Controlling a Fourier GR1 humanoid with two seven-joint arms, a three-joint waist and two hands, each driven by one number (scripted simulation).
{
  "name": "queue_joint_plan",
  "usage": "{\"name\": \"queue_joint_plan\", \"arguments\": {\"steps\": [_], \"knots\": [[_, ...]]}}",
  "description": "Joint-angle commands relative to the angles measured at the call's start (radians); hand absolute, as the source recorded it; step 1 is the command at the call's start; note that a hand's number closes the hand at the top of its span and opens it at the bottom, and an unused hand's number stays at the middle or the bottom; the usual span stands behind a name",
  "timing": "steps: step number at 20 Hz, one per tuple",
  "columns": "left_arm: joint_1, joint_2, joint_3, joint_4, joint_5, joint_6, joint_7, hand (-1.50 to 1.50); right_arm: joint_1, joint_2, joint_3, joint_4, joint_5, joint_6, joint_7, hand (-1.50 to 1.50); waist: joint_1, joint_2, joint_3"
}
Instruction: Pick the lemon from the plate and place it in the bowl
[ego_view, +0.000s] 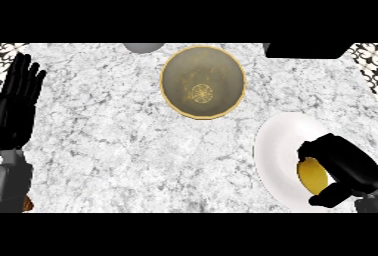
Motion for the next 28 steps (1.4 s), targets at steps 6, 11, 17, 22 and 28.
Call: {"name": "queue_joint_plan", "arguments": {"steps": [6,11,17,22,28], "knots": [[-0.068,-0.018,-0.029,0.001,-0.002,0.002,0.015,0.00,-0.375,-0.264,-0.308,0.489,-0.075,0.263,0.128,1.50,0.063,0.024,0.008],[-0.039,-0.014,-0.034,0.012,-0.007,-0.020,-0.004,0.00,-0.571,-0.352,-0.363,0.711,-0.061,0.147,0.104,1.50,0.057,0.016,0.008],[-0.042,-0.017,-0.024,0.057,-0.022,-0.010,-0.028,0.00,-0.763,-0.451,-0.410,0.858,-0.152,0.252,-0.078,1.50,0.033,0.009,0.006],[-0.016,-0.026,-0.020,-0.012,-0.015,0.013,0.018,0.00,-0.881,-0.442,-0.410,0.811,-0.208,0.328,-0.117,1.50,0.010,-0.005,0.005],[0.039,0.002,0.008,-0.004,-0.005,-0.029,-0.031,0.00,-0.969,-0.379,-0.441,0.837,-0.326,0.498,-0.086,1.50,0.000,-0.009,0.003]]}}
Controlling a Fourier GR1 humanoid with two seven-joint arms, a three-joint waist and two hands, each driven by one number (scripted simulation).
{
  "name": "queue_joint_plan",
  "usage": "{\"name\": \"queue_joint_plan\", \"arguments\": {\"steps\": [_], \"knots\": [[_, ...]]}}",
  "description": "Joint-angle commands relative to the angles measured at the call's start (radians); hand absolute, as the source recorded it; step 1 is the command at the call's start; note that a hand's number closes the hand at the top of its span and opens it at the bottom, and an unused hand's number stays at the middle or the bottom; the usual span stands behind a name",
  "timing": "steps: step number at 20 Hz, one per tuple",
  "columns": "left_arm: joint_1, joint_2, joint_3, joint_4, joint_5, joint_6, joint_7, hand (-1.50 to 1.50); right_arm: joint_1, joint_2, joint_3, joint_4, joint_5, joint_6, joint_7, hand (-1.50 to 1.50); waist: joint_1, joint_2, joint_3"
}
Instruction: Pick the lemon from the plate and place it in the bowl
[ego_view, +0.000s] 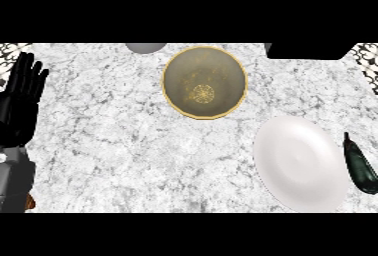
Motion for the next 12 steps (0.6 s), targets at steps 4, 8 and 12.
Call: {"name": "queue_joint_plan", "arguments": {"steps": [4,8,12], "knots": [[0.022,0.001,0.011,-0.002,-0.001,0.001,0.000,0.00,-0.136,0.097,0.007,-0.051,-0.124,0.246,0.093,1.50,-0.022,-0.009,-0.001],[0.044,-0.001,0.021,0.000,0.013,-0.016,-0.016,0.00,-0.225,0.178,0.028,-0.080,-0.160,0.282,0.259,1.50,-0.020,-0.007,-0.001],[0.029,-0.011,0.001,-0.031,-0.017,0.014,0.014,0.00,-0.245,0.264,0.063,-0.128,-0.186,0.279,0.351,1.50,-0.018,-0.004,0.000]]}}
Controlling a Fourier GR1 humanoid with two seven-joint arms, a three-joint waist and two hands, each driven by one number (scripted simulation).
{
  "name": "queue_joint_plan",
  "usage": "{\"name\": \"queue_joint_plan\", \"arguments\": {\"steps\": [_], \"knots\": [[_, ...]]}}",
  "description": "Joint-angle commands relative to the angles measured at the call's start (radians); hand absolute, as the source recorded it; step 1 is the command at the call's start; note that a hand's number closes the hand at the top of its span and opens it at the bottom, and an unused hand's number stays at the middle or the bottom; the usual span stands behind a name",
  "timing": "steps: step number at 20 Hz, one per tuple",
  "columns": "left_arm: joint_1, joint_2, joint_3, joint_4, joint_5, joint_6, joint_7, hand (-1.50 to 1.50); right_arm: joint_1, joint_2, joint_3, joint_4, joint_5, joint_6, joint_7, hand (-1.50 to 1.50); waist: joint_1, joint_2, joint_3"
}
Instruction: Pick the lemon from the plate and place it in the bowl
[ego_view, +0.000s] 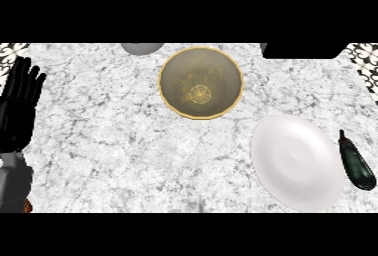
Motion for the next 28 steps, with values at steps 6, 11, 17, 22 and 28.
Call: {"name": "queue_joint_plan", "arguments": {"steps": [6,11,17,22,28], "knots": [[-0.022,0.002,0.000,0.008,-0.013,0.002,0.001,0.00,-0.078,0.239,0.111,-0.084,-0.011,0.057,0.208,1.50,0.006,0.006,0.000],[0.030,-0.009,-0.002,-0.042,-0.016,0.007,0.016,0.00,-0.012,0.344,0.147,-0.196,-0.032,0.075,0.332,1.50,-0.001,0.001,0.001],[0.007,0.002,0.022,0.006,0.006,-0.025,-0.016,0.00,0.101,0.484,0.242,-0.188,0.025,-0.077,0.334,1.50,0.003,0.006,0.001],[-0.028,0.018,0.032,-0.002,0.008,-0.016,0.025,0.00,0.119,0.526,0.328,-0.102,0.155,-0.234,0.391,1.50,0.009,0.009,0.001],[0.005,0.007,0.028,0.003,0.009,-0.036,-0.014,0.00,0.130,0.574,0.215,0.080,0.100,-0.392,0.417,-1.50,0.021,0.013,0.001]]}}
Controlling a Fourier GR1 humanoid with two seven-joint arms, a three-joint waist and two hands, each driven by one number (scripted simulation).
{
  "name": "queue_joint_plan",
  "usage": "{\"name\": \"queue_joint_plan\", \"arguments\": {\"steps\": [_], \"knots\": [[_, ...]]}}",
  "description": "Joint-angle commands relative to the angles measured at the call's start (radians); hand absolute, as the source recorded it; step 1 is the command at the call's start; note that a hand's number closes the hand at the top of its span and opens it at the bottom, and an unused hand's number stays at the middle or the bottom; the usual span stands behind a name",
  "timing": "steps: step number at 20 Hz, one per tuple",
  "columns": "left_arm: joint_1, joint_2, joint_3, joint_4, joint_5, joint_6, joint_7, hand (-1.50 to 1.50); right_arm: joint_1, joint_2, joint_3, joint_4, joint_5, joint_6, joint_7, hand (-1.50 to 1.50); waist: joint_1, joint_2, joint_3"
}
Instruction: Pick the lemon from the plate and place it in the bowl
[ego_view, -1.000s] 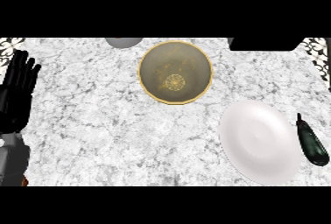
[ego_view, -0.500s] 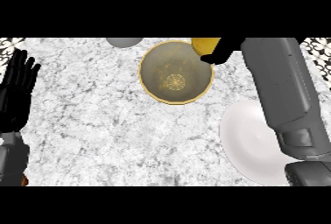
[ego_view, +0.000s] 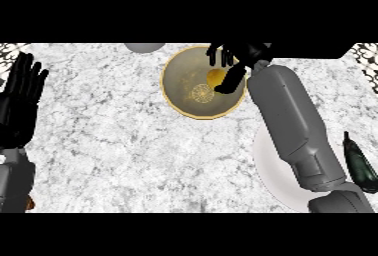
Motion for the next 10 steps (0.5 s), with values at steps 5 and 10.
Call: {"name": "queue_joint_plan", "arguments": {"steps": [5,10], "knots": [[-0.027,-0.022,-0.023,0.030,-0.029,0.012,-0.026,0.00,-0.003,0.055,-0.112,0.171,-0.170,-0.127,-0.089,-1.50,0.009,0.006,0.001],[0.008,-0.017,-0.023,0.000,-0.023,-0.005,-0.029,0.00,-0.019,0.049,-0.205,0.165,-0.244,-0.281,-0.170,-1.50,0.010,0.005,0.001]]}}
